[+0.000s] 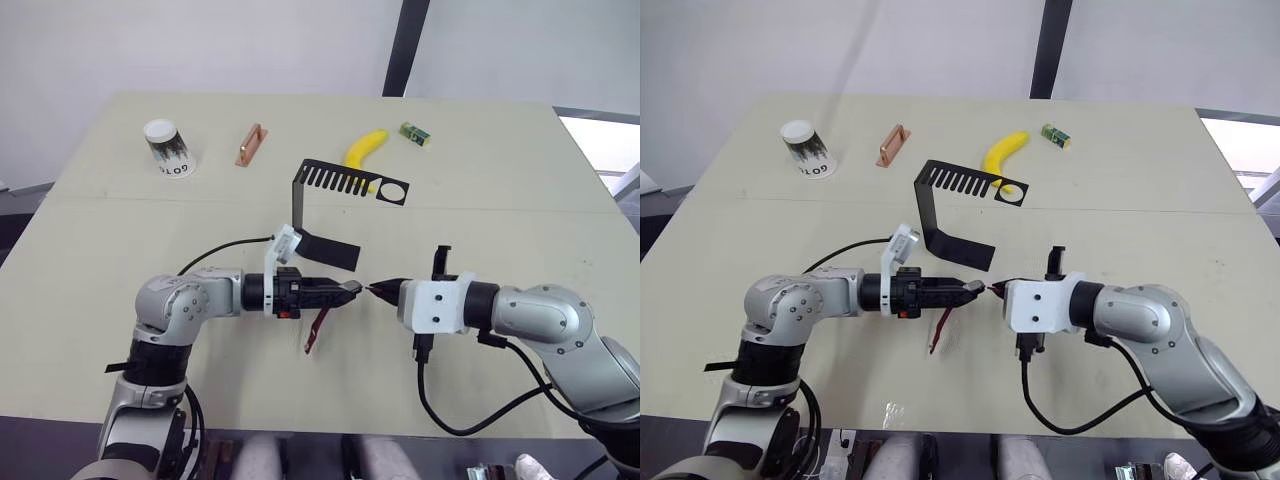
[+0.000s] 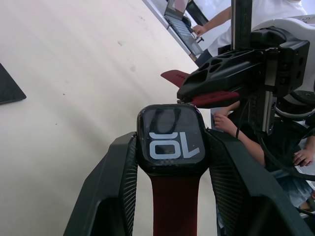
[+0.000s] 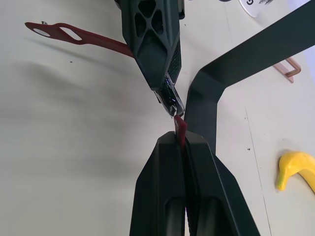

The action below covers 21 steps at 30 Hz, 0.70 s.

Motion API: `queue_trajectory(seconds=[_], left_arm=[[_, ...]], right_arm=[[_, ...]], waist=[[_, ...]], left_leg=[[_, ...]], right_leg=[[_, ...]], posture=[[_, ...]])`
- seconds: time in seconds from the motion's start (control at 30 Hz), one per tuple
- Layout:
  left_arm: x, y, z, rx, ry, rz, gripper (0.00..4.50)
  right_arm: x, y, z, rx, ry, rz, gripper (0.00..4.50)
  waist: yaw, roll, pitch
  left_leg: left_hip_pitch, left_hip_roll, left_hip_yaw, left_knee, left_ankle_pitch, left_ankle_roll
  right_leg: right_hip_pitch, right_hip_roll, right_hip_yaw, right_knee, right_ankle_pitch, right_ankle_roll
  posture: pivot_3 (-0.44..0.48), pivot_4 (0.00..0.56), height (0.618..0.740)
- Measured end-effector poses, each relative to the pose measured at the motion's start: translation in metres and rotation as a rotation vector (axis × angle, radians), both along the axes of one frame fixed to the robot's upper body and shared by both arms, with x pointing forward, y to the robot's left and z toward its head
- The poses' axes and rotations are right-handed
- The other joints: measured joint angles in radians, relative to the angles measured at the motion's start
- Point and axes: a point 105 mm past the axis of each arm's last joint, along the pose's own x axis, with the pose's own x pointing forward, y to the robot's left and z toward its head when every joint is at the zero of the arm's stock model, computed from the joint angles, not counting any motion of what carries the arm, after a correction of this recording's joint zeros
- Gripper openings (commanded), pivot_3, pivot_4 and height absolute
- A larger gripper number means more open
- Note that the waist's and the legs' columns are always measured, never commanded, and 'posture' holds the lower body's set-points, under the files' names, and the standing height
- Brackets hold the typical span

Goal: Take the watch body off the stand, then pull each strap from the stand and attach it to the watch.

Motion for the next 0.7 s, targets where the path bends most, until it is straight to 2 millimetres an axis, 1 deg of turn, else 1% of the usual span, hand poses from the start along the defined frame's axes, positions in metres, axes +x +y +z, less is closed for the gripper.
queue_trajectory(seconds=[0.7], left_arm=[[-0.0007,-0.0006,0.0010,-0.010,0.000,-0.008,1.60]], right_arm=[[-0.0003,0.0010,-0.0015,0.009,0.002,-0.001,0.00]], waist=[[0.000,0.000,0.000]], left_leg=[[0.000,0.000,0.000,0.000,0.000,0.000]], right_leg=[[0.000,0.000,0.000,0.000,0.000,0.000]], posture=[[0.000,0.150,0.740]])
